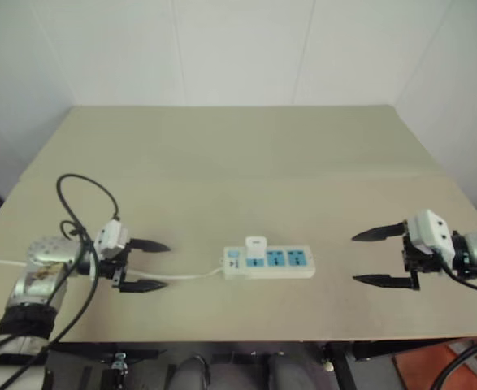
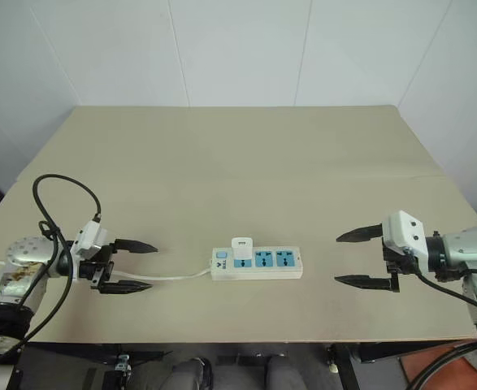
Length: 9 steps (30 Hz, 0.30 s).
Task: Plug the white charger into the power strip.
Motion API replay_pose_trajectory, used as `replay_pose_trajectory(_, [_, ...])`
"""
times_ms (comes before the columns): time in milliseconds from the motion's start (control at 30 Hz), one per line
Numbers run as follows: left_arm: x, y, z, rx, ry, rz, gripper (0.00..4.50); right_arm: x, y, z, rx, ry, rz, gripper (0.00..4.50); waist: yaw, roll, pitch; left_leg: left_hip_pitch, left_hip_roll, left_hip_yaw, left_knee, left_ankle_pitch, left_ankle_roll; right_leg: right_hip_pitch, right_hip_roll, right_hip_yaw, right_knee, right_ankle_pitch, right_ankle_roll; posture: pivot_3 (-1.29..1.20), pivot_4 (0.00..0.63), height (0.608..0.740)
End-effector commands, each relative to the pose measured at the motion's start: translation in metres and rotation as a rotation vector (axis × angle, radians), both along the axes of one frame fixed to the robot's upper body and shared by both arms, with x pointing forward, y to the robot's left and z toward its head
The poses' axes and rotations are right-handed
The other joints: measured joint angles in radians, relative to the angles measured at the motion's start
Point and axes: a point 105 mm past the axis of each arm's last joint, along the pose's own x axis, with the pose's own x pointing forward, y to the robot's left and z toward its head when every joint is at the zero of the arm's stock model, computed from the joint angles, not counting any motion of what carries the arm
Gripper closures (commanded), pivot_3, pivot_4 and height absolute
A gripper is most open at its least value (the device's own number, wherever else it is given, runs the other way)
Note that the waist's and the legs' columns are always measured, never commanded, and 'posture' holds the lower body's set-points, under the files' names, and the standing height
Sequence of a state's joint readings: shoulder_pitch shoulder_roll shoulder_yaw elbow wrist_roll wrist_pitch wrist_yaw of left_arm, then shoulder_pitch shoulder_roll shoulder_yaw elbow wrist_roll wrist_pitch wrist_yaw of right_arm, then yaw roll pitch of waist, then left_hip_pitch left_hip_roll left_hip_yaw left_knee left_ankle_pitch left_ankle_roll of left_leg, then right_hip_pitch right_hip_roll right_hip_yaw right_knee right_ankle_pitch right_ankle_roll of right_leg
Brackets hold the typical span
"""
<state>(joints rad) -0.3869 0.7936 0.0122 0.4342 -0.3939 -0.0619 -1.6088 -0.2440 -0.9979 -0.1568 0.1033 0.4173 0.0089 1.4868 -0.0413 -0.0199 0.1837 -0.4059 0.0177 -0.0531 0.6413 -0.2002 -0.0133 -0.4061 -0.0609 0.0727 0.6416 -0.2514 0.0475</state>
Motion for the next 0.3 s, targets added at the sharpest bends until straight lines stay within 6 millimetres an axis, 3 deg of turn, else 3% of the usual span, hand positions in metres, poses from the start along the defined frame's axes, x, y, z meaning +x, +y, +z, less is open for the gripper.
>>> replay_pose_trajectory(33, [0.0021, 0.0014, 0.0053, -0.002, -0.033, -0.006, 0.01, -0.0047, -0.0056, 0.0138, -0.001, -0.024, -0.017, 0.00, 0.000, 0.000, 0.000, 0.000, 0.000, 0.000, 0.000, 0.000, 0.000, 0.000, 0.000, 0.000, 0.000, 0.000, 0.000, 0.00, 0.150, 0.740])
replay_pose_trajectory(300, [0.0058, -0.0027, 0.0044, -0.013, -0.032, -0.013, 0.01, -0.0062, -0.0077, 0.0142, 0.018, -0.035, -0.039, 0.00, 0.001, 0.000, 0.000, 0.000, 0.000, 0.000, 0.000, 0.000, 0.000, 0.000, 0.000, 0.000, 0.000, 0.000, 0.000, 0.00, 0.150, 0.740])
